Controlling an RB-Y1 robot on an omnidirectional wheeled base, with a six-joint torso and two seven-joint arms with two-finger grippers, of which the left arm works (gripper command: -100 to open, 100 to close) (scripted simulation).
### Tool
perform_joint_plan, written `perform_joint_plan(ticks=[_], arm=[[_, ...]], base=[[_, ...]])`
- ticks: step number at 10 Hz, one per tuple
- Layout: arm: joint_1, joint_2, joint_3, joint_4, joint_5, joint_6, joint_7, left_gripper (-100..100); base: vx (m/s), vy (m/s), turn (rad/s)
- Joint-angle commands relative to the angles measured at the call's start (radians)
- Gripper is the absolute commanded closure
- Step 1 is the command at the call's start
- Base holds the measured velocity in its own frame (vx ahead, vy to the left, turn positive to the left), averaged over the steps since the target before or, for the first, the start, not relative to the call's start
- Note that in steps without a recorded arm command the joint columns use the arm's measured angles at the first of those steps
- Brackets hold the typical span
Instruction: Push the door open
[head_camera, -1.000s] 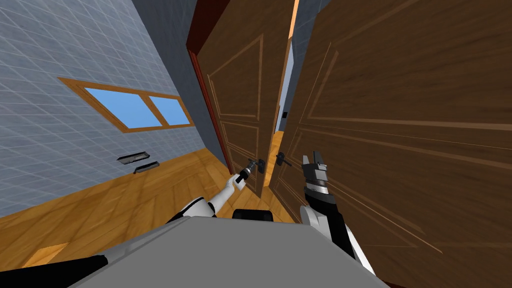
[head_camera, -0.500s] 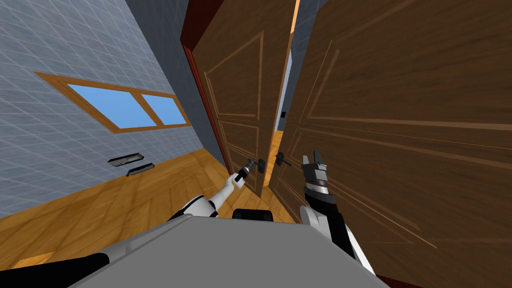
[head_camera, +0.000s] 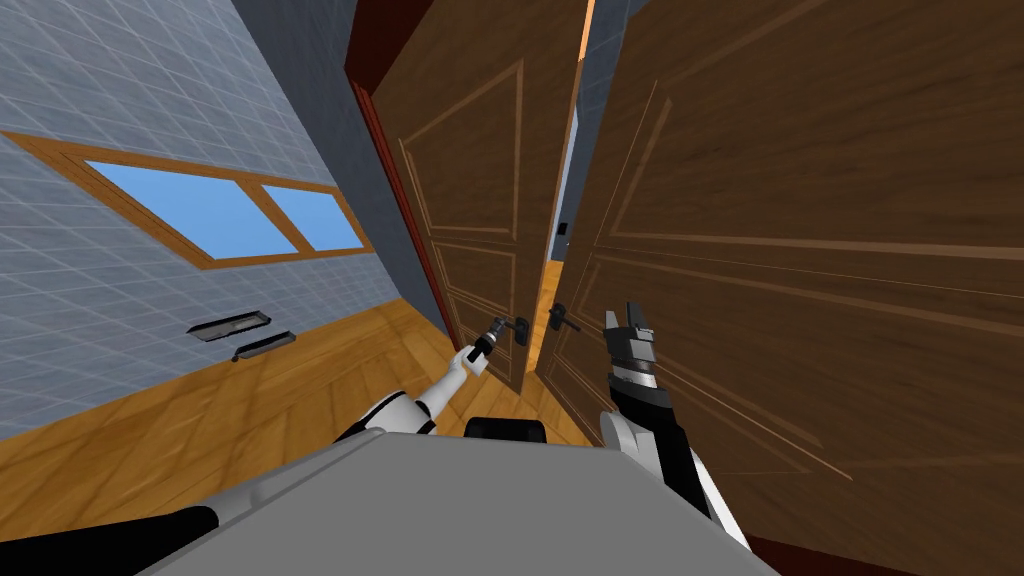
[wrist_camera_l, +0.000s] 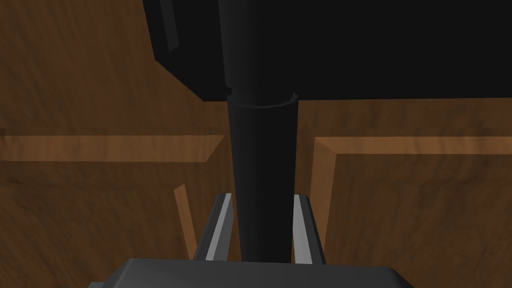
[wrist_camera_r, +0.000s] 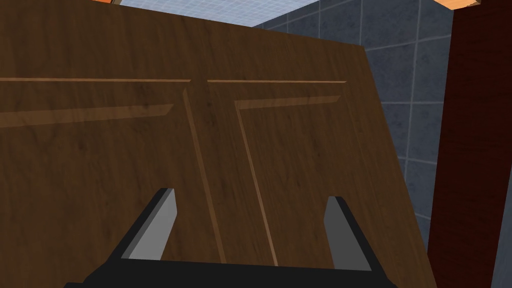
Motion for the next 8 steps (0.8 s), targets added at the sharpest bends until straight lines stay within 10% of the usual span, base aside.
perform_joint_plan(ticks=[1, 8], arm=[[-0.003, 0.013, 0.012, -0.032, 0.002, 0.000, -0.003, 100], [-0.003, 0.019, 0.112, -0.031, 0.026, -0.006, -0.067, 100]], base=[[0.003, -0.005, 0.016], [0.014, 0.014, -0.091]])
